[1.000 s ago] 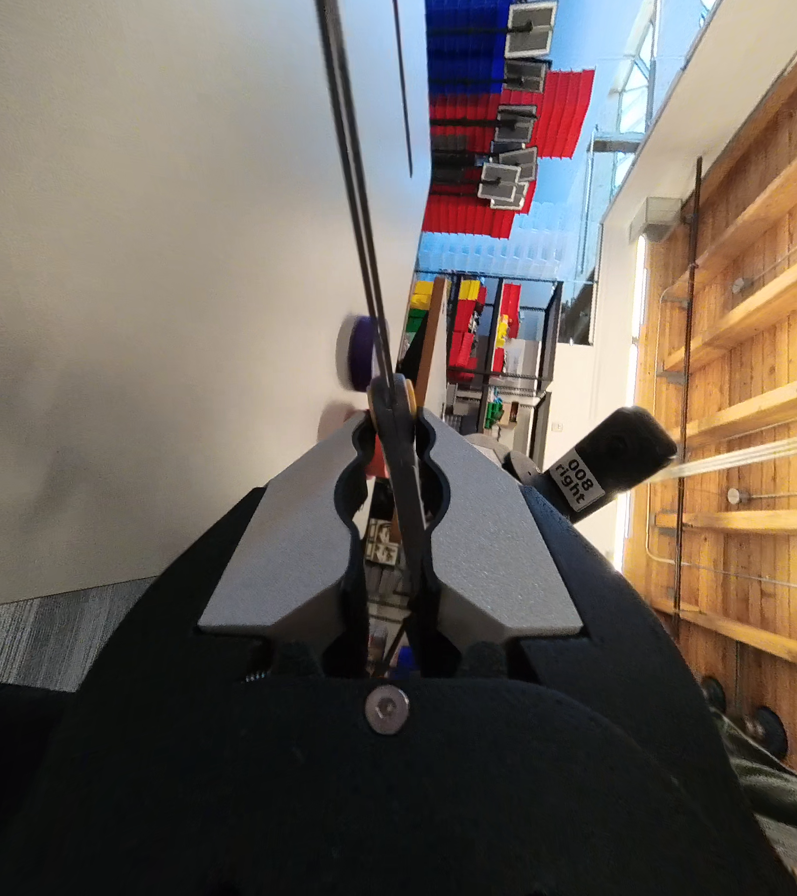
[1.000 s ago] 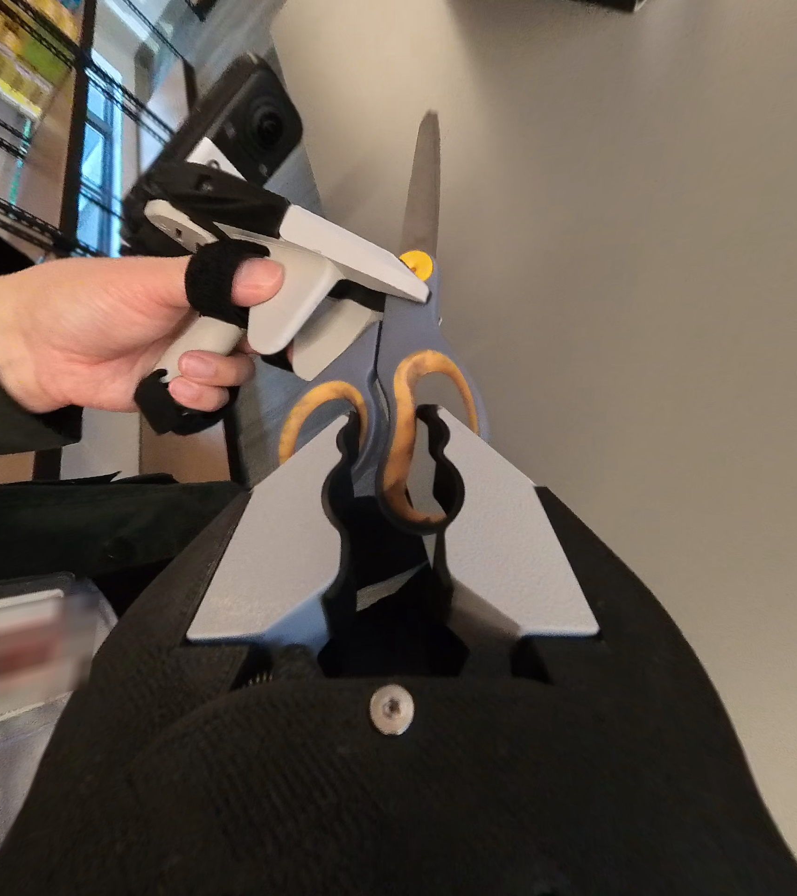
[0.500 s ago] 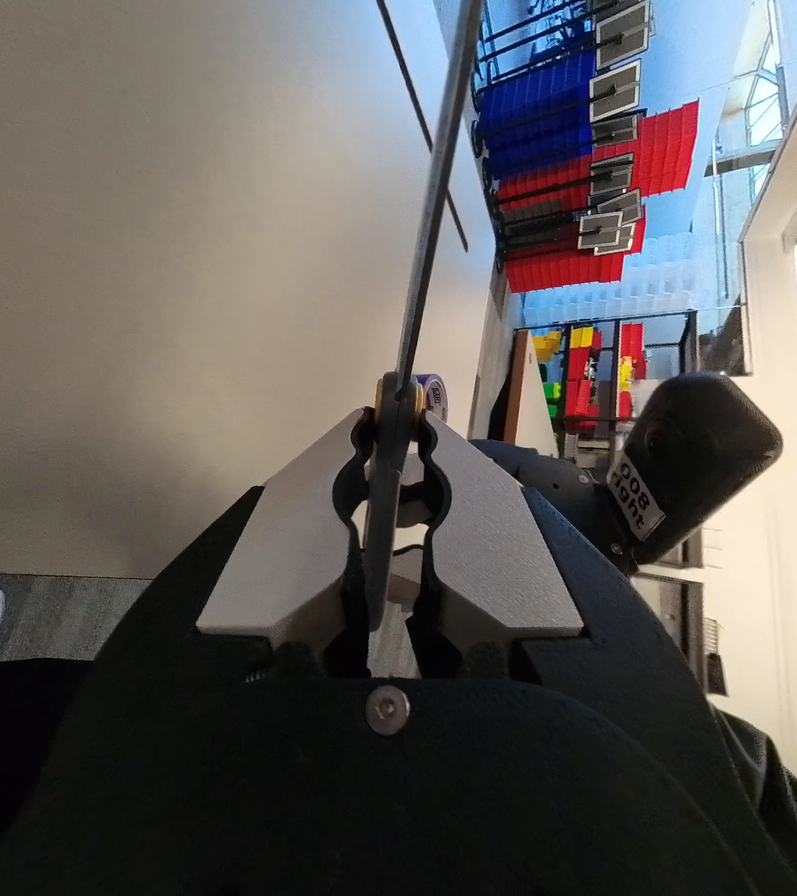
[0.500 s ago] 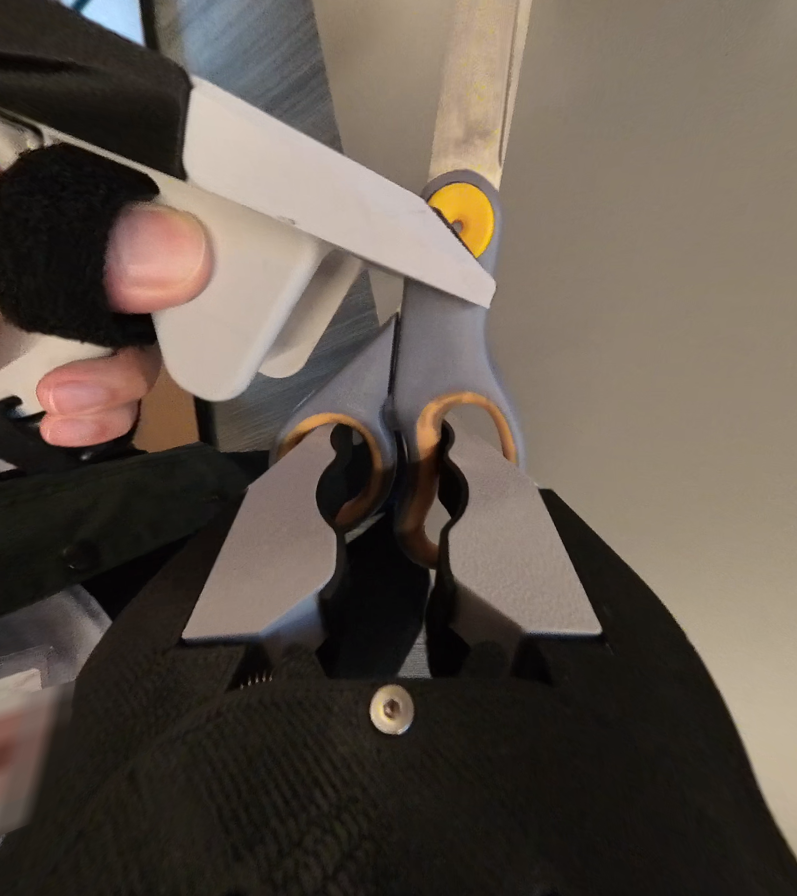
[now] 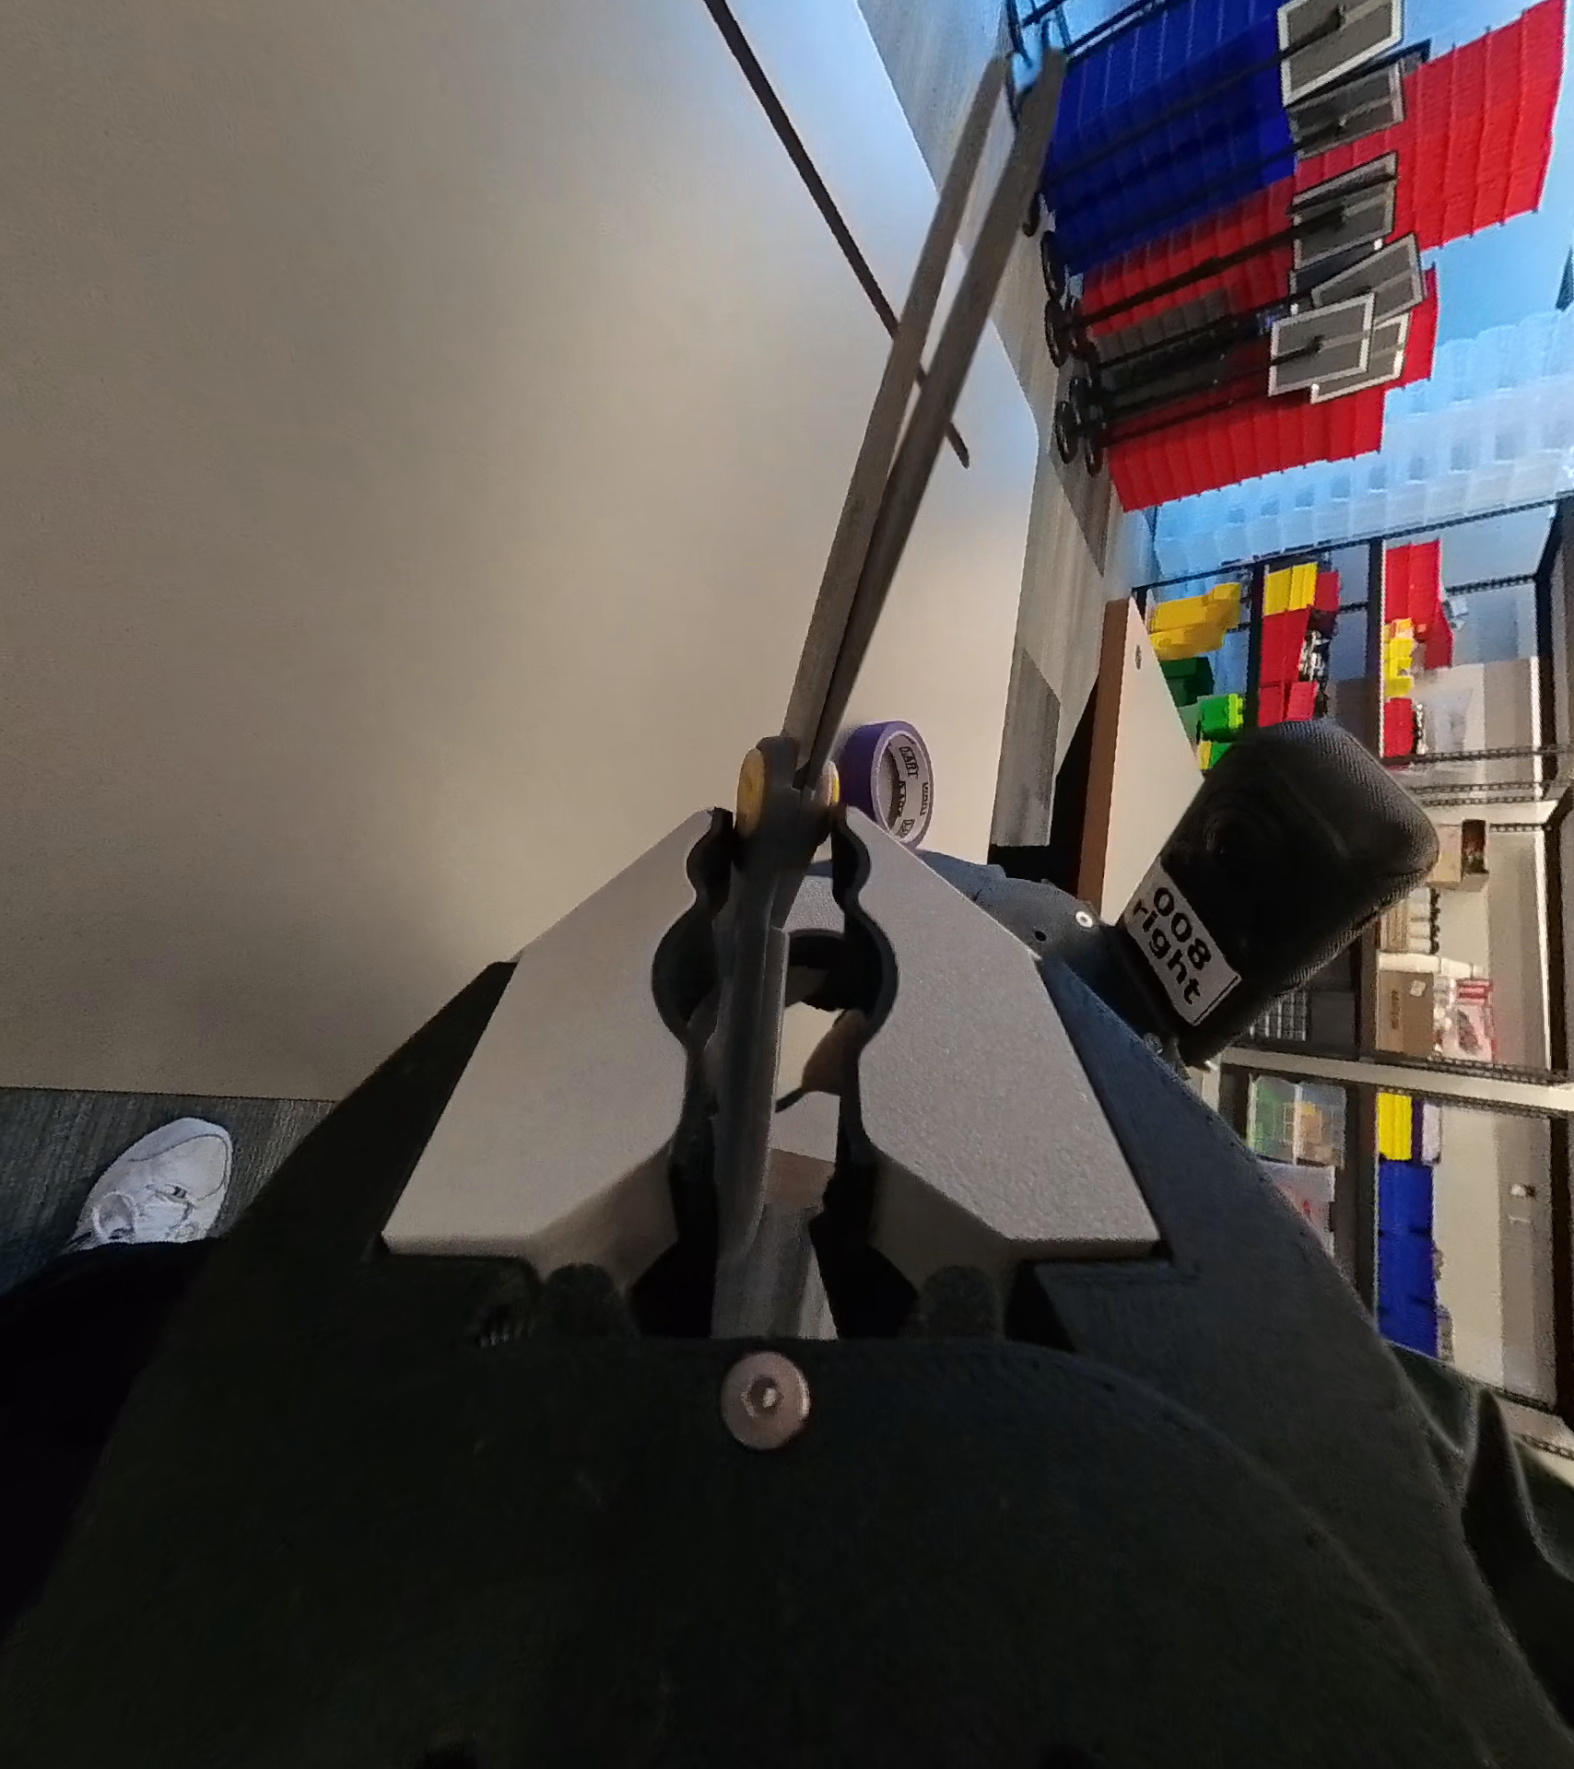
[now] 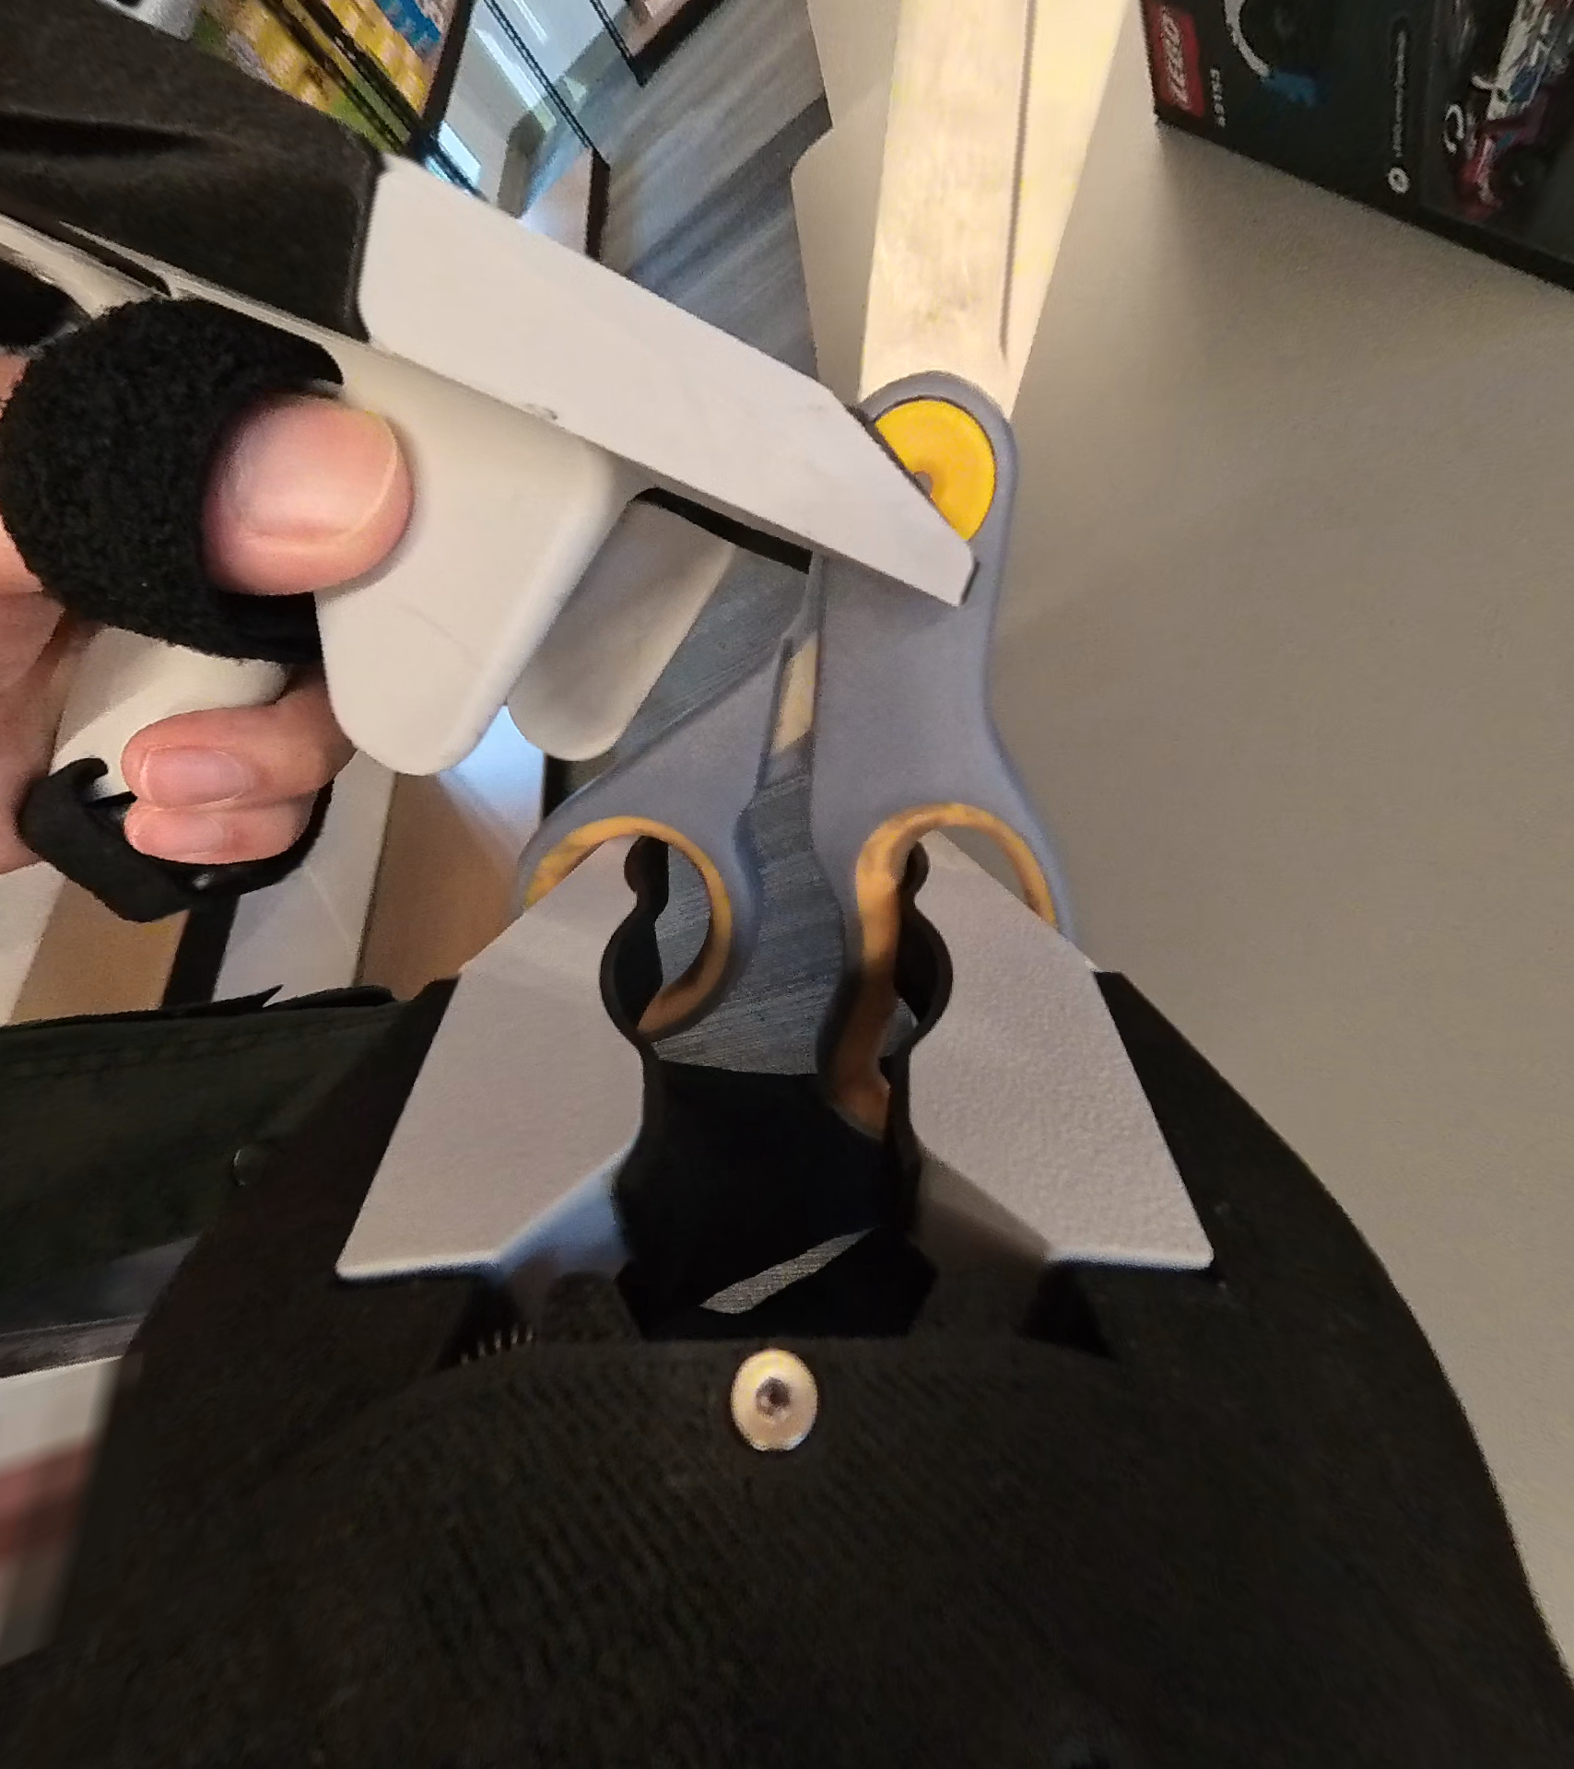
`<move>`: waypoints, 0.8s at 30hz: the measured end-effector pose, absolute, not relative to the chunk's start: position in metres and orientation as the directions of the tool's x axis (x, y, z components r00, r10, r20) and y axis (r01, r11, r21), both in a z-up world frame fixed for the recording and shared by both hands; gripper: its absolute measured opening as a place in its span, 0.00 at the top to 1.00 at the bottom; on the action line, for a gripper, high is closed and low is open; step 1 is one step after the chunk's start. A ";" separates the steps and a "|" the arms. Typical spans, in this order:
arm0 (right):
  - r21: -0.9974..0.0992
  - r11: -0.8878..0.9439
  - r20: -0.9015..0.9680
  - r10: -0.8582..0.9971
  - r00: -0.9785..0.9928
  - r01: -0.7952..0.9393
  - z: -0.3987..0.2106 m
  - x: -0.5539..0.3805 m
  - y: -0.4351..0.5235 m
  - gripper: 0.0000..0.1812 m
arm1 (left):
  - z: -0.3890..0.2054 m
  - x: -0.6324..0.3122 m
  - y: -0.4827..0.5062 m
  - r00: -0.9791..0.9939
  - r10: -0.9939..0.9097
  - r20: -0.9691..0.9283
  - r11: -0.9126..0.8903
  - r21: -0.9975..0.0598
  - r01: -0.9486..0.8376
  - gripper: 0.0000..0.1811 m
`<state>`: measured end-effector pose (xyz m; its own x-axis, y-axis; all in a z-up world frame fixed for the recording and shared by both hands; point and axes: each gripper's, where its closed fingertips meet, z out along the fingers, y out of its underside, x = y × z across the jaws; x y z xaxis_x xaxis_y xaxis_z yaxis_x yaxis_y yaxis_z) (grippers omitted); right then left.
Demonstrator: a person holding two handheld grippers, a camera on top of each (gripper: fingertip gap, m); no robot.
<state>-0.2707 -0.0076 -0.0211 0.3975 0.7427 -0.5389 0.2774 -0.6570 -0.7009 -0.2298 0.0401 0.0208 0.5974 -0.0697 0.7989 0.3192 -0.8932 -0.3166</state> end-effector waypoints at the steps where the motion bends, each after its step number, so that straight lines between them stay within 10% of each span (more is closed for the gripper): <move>1: -0.703 -0.659 -0.548 0.742 0.387 0.267 -0.020 -0.271 -0.008 0.74 | 0.022 -0.229 0.040 0.588 -0.063 0.807 -0.895 -0.306 0.325 0.89; 13: -0.710 -0.704 -0.701 0.701 0.130 -0.036 0.042 -0.258 -0.010 0.78 | 0.073 -0.211 0.033 0.380 -0.155 0.912 -0.917 -0.276 0.289 0.86; 24: -0.644 -0.749 -0.765 0.628 -0.146 0.154 0.091 -0.251 -0.016 0.78 | 0.094 -0.345 0.059 0.485 -0.237 0.842 -0.747 -0.477 0.463 0.81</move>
<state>-0.2506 -0.0164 0.0909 -0.1455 0.6276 -0.7648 0.1544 -0.7491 -0.6442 -0.3449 0.0586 0.0944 0.4854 -0.2369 0.8416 0.4628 -0.7470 -0.4772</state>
